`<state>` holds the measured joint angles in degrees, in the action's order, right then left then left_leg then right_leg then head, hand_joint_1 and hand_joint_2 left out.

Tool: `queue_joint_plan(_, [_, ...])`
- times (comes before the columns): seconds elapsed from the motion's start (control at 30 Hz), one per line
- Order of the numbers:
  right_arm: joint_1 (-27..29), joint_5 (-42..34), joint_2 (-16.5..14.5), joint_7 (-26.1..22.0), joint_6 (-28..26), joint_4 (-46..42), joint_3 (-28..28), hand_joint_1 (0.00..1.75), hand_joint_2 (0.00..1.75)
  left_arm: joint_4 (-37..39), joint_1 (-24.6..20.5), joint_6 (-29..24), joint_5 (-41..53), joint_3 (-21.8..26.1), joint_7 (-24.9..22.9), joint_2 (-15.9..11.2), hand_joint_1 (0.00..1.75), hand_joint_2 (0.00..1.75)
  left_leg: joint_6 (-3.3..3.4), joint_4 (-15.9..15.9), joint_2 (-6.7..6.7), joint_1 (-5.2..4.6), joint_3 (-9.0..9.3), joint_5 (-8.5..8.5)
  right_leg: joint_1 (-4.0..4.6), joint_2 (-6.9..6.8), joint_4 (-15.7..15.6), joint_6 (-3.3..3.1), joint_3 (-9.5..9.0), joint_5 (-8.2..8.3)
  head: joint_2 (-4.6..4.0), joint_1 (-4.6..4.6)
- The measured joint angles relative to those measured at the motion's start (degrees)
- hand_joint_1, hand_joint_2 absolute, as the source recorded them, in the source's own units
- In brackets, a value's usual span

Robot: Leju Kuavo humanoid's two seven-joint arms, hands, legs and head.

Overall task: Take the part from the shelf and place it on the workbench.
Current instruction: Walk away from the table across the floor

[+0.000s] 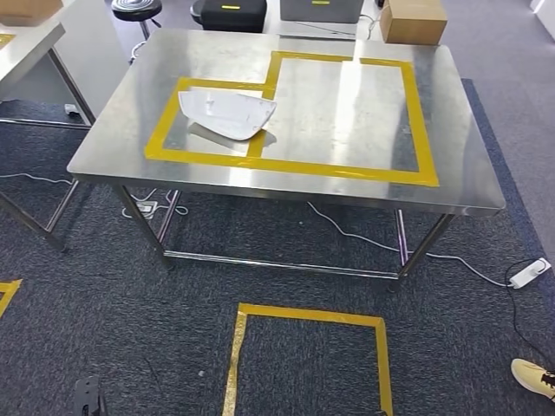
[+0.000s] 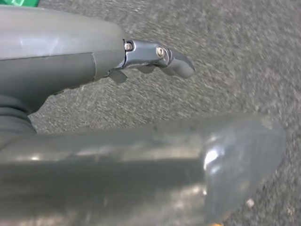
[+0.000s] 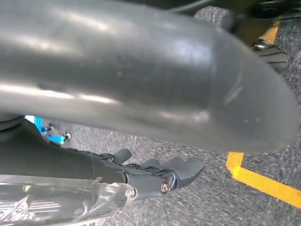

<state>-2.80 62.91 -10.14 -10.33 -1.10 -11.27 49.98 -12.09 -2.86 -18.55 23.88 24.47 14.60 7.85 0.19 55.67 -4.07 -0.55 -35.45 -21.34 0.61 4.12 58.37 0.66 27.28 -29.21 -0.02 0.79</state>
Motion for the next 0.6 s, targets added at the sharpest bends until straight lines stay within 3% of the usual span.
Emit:
queue_joint_plan(0.03, [-0.06,0.04,0.01,-0.02,-0.03,0.0,-0.01,0.0,0.0,0.01,-0.07,0.19,0.05,-0.2,-0.08,0.08,0.0,0.0,-0.28,-0.06,-0.49,0.1,-0.25,0.62,0.11,0.48,-2.13,-0.09,-1.18,-0.63,0.0,-0.08])
queue_joint_plan(0.07, [-0.09,0.08,-0.01,-0.03,-0.06,0.01,-0.01,0.0,0.0,0.04,-0.05,0.36,0.11,-0.36,-0.21,0.11,0.0,0.0,-0.63,-0.21,-1.07,0.17,-0.43,1.22,0.22,0.13,-2.93,0.07,-1.45,-0.58,0.01,-0.17])
queue_joint_plan(0.13, [-0.17,0.18,-0.14,-0.01,-0.09,0.03,0.0,0.0,0.0,0.18,0.21,0.6,0.21,-0.57,-0.46,0.1,0.0,0.0,-1.3,-0.04,-1.03,0.35,-0.97,1.15,0.15,-1.14,-3.13,-0.19,-0.69,0.52,0.01,-0.35])
queue_joint_plan(0.17, [-0.2,0.21,-0.2,0.0,-0.11,0.04,0.01,0.0,0.0,0.25,0.35,0.63,0.23,-0.64,-0.58,0.1,0.0,0.0,-1.63,0.94,-0.17,0.38,-1.49,-0.46,0.02,-1.86,-3.32,-0.47,-0.14,1.25,0.01,-0.14])
queue_joint_plan(0.2, [-0.19,0.24,-0.26,0.01,-0.14,0.05,0.01,0.0,0.0,0.29,0.4,0.68,0.25,-0.69,-0.66,0.09,0.0,0.0,-1.97,2.98,1.05,0.46,-2.23,-3.11,-0.15,-2.62,-3.49,-0.69,0.54,2.02,0.0,0.08])
queue_joint_plan(0.27, [-0.08,0.31,-0.27,0.02,-0.21,0.05,0.01,0.0,0.0,0.31,0.27,0.76,0.27,-0.87,-0.8,0.18,0.0,0.0,-2.87,9.93,2.89,0.81,-4.09,-9.22,-0.16,-4.25,-3.43,-0.81,2.07,3.37,0.01,0.52])
queue_joint_plan(0.3, [-0.01,0.34,-0.28,0.03,-0.25,0.05,0.01,0.0,0.0,0.31,0.19,0.79,0.28,-0.97,-0.82,0.19,0.0,0.0,-3.31,13.49,3.18,1.03,-4.73,-10.76,-0.18,-5.13,-3.35,-0.7,2.93,4.03,0.01,0.56])
queue_joint_plan(0.33, [0.02,0.36,-0.29,0.03,-0.28,0.05,0.01,0.0,0.0,0.31,0.17,0.79,0.28,-1.05,-0.86,0.17,0.0,0.0,-3.72,15.99,3.31,1.25,-4.76,-10.8,-0.24,-6.03,-3.21,-0.54,3.85,4.69,0.01,0.57])
queue_joint_plan(0.37, [0.0,0.38,-0.3,0.03,-0.31,0.05,0.01,0.0,0.0,0.31,0.19,0.78,0.29,-1.1,-0.91,0.13,0.0,0.0,-4.11,16.66,3.43,1.48,-3.87,-9.52,-0.36,-6.9,-2.99,-0.29,4.88,5.29,0.01,0.57])
queue_joint_plan(0.43, [-0.14,0.4,-0.29,0.03,-0.35,0.04,0.01,0.0,0.0,0.31,0.17,0.78,0.31,-1.14,-1.01,0.1,0.0,0.0,-4.96,12.18,4.79,1.98,0.96,-6.5,-0.61,-8.47,-2.19,0.39,6.7,6.21,0.0,0.59])
queue_joint_plan(0.47, [-0.2,0.41,-0.28,0.03,-0.38,0.03,0.01,0.0,0.0,0.31,0.04,0.78,0.32,-1.17,-1.03,0.18,0.0,0.0,-5.31,7.92,6.05,2.17,4.28,-6.29,-0.67,-9.15,-1.57,0.79,7.47,6.49,0.0,0.7])
queue_joint_plan(0.53, [-0.34,0.41,-0.27,0.03,-0.42,0.01,0.01,0.0,0.0,0.32,-0.28,0.79,0.4,-1.28,-1.05,0.32,0.0,0.0,-4.5,1.57,7.86,2.08,8.47,-7.65,-0.63,-10.37,-0.63,1.59,8.36,7.05,0.01,0.81])
queue_joint_plan(0.6, [-0.36,0.41,-0.31,0.03,-0.44,0.02,0.01,0.0,0.0,0.36,-0.12,0.79,0.46,-1.39,-1.06,0.33,0.0,0.0,-2.61,0.24,7.39,1.59,8.43,-7.95,-0.9,-11.47,-0.64,2.22,8.63,7.94,0.02,0.75])
